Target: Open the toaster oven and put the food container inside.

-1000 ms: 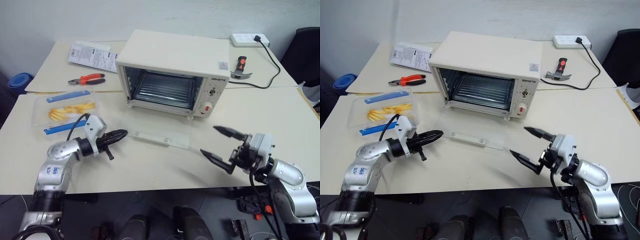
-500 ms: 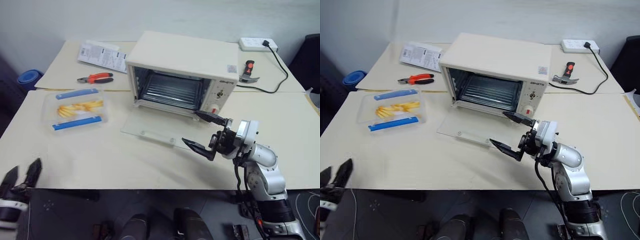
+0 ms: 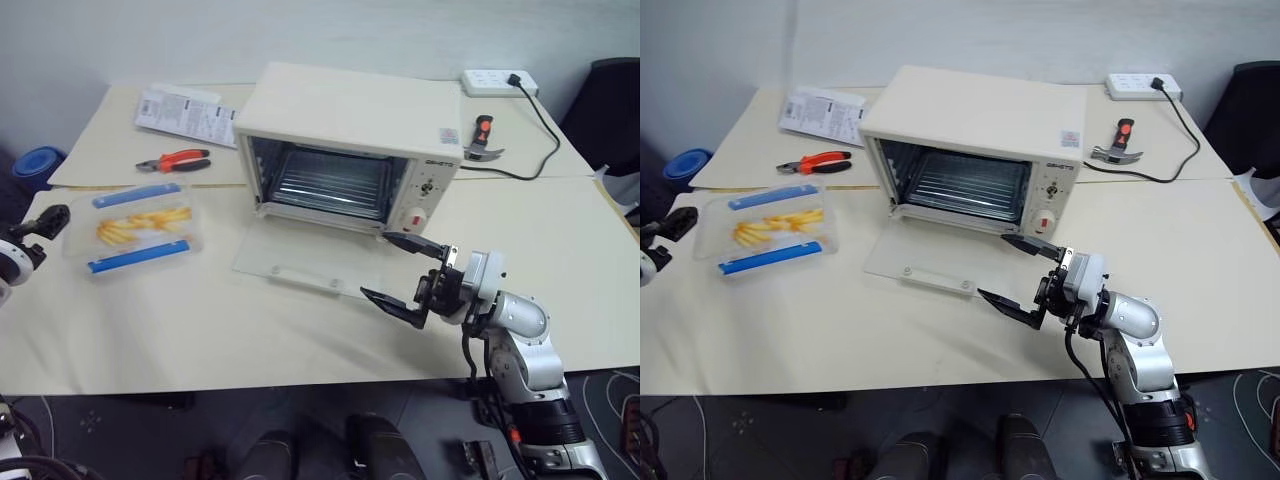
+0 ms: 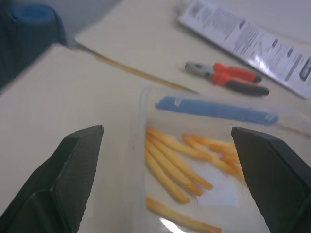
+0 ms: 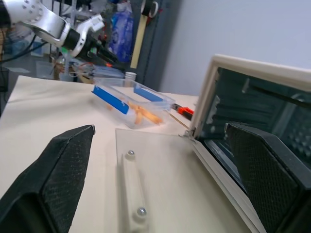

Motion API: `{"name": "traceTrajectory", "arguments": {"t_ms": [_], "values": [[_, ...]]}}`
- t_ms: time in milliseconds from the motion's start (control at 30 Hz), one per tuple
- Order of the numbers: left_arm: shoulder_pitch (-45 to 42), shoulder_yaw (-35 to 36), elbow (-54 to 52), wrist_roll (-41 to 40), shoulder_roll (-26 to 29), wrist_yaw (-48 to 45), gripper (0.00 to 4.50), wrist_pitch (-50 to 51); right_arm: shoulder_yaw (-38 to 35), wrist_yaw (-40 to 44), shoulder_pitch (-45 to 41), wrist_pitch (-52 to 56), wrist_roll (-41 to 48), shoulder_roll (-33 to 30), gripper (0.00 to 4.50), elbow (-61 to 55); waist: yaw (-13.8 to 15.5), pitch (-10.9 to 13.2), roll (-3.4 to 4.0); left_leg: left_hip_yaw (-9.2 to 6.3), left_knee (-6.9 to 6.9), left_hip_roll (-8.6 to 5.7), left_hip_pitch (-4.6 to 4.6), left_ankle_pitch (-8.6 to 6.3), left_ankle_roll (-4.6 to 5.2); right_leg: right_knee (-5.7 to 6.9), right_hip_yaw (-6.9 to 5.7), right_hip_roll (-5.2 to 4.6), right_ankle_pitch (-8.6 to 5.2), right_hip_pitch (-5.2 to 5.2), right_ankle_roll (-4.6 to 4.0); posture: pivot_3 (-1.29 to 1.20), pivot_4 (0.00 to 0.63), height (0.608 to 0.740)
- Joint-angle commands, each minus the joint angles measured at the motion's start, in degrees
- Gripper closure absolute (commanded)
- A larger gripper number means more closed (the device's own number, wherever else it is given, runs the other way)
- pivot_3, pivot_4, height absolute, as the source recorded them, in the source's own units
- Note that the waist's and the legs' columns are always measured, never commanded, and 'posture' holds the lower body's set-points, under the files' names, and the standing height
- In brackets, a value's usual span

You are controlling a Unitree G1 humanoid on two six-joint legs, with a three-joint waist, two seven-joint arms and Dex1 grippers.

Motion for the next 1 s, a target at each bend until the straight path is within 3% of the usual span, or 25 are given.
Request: {"name": "traceTrajectory", "arguments": {"t_ms": [33,167,267,567,700,800,1000], "values": [[-7.0,-4.6,9.0,7.4,3.4,-2.2,0.03,-1.4,-0.3,-1.1,0.4,-1.5,-0.3,0.4,0.0,-2.5,-0.6,0.0,-0.01,0.0,0.04,0.0,-0.09,-0.02,0.0,-0.02,-0.02,0.0,0.0,-0.07,0.0,0.0,0.15,0.74],[-14.4,-10.0,18.4,13.7,3.7,-5.2,0.03,-3.0,-0.7,-2.9,0.9,-1.8,-1.1,0.7,0.0,-3.0,-1.0,0.0,-0.04,0.04,0.4,-0.05,-0.6,-0.04,0.03,0.12,0.0,-0.05,0.0,-0.54,0.0,0.0,0.15,0.74],[-17.2,-11.4,22.8,16.8,3.9,-7.0,0.58,-4.2,-0.8,-4.0,1.1,-2.1,-1.7,0.8,0.0,-3.3,-1.0,0.0,-0.03,0.06,0.73,-0.06,-0.8,-0.05,-0.03,0.21,0.01,-0.04,0.0,-0.76,0.0,0.0,0.15,0.74],[-18.9,-9.5,25.8,19.7,4.6,-8.8,3.29,-4.6,-1.3,-5.0,1.9,-3.7,-2.9,-0.2,0.0,-2.7,-0.9,0.0,-0.04,0.06,0.98,-0.05,-0.79,-0.05,-0.07,0.63,0.07,-0.04,0.0,-0.78,0.0,0.0,0.15,0.74],[-18.9,-8.7,21.6,19.3,6.1,-11.2,3.75,-1.6,-1.6,-4.3,2.0,-4.3,-3.0,-1.1,0.0,-1.3,-0.8,0.0,-0.05,0.06,1.0,-0.05,-0.82,-0.05,-0.07,0.65,0.07,-0.05,0.0,-0.78,0.0,0.0,0.15,0.74],[-18.0,-7.9,15.7,18.2,7.8,-14.1,4.49,2.7,-1.9,-3.9,2.0,-4.6,-2.9,-1.9,0.0,-0.3,-0.8,0.0,-0.06,0.04,1.03,-0.05,-0.86,-0.06,-0.05,0.69,0.06,-0.05,0.0,-0.78,0.0,0.0,0.15,0.74],[-13.4,-7.7,-3.9,14.6,8.1,-17.6,4.49,15.8,-2.7,-3.6,2.3,-5.1,-2.9,-3.2,0.0,1.2,-0.7,0.0,-0.06,0.04,1.06,-0.05,-0.88,-0.09,0.01,0.72,0.1,-0.08,0.0,-0.78,0.0,0.0,0.15,0.74]]}}
